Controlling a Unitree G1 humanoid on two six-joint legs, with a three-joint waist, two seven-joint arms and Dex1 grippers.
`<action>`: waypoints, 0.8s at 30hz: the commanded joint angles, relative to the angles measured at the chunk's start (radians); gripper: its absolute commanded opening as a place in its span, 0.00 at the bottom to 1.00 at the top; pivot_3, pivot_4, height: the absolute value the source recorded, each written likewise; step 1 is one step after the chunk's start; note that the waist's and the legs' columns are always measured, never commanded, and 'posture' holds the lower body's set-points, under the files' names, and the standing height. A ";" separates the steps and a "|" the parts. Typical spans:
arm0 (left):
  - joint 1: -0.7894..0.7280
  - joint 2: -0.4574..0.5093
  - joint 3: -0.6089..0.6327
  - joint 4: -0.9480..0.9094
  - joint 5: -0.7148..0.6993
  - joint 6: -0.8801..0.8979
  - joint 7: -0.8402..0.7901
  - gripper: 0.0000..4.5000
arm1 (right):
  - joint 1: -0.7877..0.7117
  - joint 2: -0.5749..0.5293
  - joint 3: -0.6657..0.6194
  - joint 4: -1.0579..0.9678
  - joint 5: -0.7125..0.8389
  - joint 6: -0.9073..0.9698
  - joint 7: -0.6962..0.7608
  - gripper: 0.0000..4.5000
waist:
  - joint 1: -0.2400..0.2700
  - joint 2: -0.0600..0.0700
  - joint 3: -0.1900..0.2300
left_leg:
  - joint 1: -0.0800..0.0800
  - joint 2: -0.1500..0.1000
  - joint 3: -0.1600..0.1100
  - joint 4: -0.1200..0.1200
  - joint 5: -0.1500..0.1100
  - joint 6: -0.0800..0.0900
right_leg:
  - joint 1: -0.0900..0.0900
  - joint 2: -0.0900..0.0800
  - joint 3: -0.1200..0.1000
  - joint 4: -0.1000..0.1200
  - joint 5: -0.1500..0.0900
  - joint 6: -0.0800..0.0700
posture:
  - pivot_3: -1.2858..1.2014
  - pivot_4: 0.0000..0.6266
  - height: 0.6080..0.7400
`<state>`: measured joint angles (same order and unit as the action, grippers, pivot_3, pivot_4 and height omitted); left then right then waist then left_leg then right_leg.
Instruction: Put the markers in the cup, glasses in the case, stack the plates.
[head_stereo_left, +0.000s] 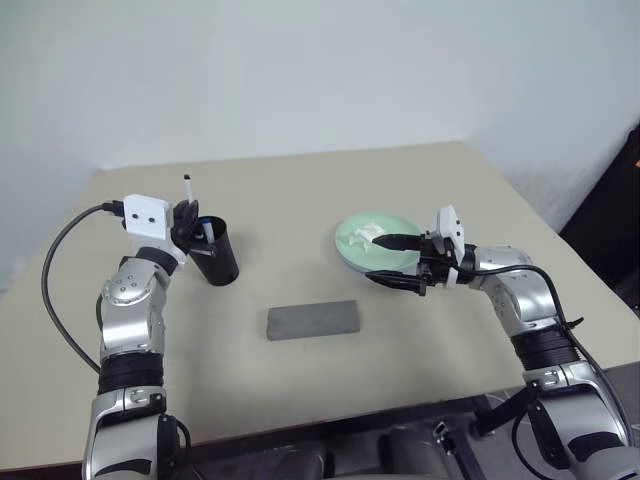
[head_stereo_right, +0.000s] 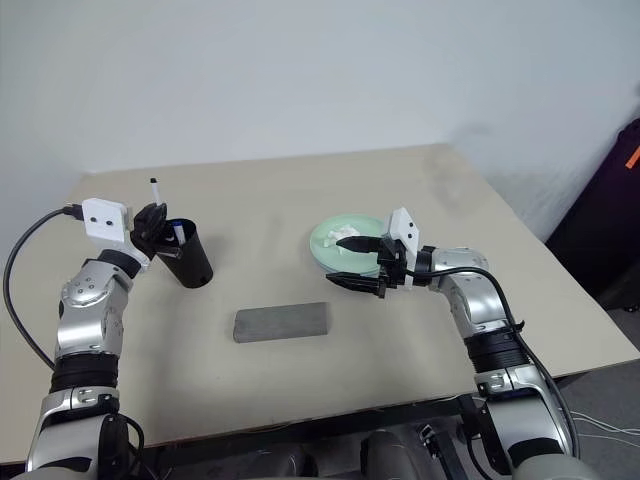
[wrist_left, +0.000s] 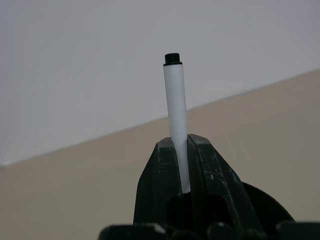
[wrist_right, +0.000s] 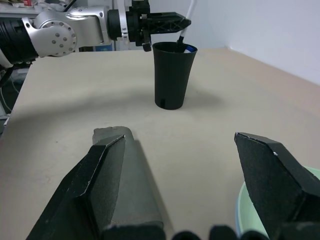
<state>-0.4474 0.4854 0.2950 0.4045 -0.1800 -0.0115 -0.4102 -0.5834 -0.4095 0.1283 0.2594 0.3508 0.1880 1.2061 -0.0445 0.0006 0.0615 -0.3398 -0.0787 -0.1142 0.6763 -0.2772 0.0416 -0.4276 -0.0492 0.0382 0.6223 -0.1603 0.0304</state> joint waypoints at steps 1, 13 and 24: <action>-0.006 0.000 0.011 -0.049 -0.024 -0.002 0.008 0.13 | -0.017 0.003 -0.010 -0.010 0.004 -0.021 0.008 0.84 | 0.000 0.000 0.000 | 0.000 0.000 0.000 0.000 0.000 0.000 | 0.000 0.000 0.000 0.000 0.000 0.000 | 0.52 0.00 1.00; 0.016 -0.037 -0.008 -0.126 -0.048 0.018 0.004 0.94 | -0.020 0.001 -0.011 -0.003 0.005 -0.019 0.017 0.84 | 0.000 0.000 0.000 | 0.000 0.000 0.000 0.000 0.000 0.000 | 0.000 0.000 0.000 0.000 0.000 0.000 | 0.52 0.00 1.00; 0.122 -0.053 0.040 -0.455 -0.307 0.195 -0.106 0.94 | -0.048 0.008 -0.016 0.076 -0.010 -0.032 0.016 0.84 | -0.002 0.000 0.000 | 0.000 0.001 0.001 -0.001 0.000 0.000 | 0.000 0.000 0.000 -0.001 0.000 0.000 | 0.52 0.00 1.00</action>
<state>-0.3440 0.4201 0.3136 0.0399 -0.4128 0.1444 -0.4784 -0.5904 -0.4064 0.1304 0.3342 0.3465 0.1809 1.2271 -0.0466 0.0007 0.0617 -0.3395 -0.0778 -0.1133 0.6752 -0.2776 0.0412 -0.4277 -0.0491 0.0386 0.6217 -0.1604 0.0304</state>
